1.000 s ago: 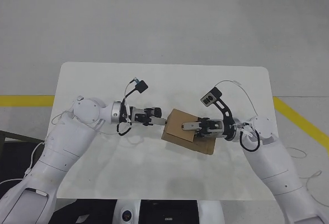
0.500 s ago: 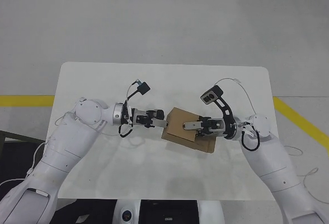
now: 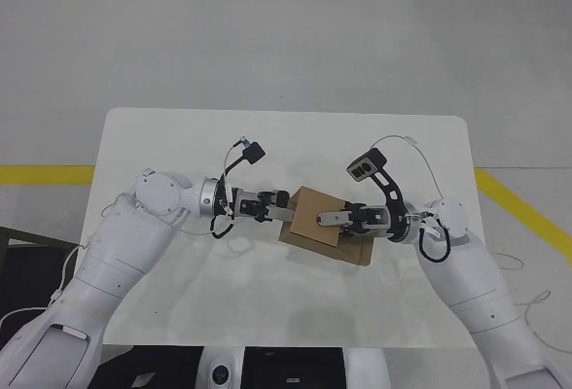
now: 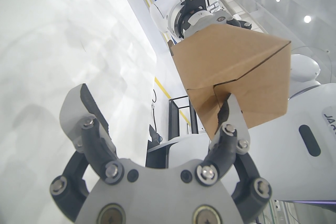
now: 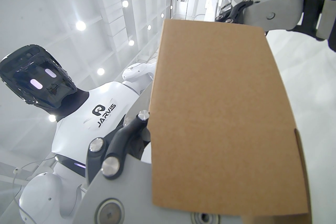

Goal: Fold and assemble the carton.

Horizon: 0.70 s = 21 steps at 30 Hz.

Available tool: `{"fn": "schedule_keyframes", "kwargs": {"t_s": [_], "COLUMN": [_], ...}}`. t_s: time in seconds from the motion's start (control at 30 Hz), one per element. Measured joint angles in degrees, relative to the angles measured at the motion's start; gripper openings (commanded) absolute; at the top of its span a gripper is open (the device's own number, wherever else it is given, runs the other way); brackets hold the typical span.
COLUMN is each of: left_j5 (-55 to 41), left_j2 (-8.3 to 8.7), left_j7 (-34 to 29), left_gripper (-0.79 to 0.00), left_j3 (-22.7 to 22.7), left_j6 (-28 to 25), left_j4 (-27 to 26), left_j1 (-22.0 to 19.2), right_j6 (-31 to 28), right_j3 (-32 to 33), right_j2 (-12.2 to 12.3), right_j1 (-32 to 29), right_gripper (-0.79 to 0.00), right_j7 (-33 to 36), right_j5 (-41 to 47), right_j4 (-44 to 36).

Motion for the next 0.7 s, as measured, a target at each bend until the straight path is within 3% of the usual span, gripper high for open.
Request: {"fn": "schedule_keyframes", "kwargs": {"t_s": [0.7], "left_j5": [0.4], "left_j2": [-0.65], "left_j7": [0.7], "left_gripper": [0.0], "left_j3": [0.8], "left_j6": [0.0], "left_j4": [-0.1], "left_j1": [-0.4], "right_j6": [0.6], "right_j3": [0.2], "right_j2": [-0.3], "right_j1": [0.1], "right_gripper": [-0.785], "right_j7": [0.1], "right_j5": [-1.1], "right_j4": [-0.1]}}
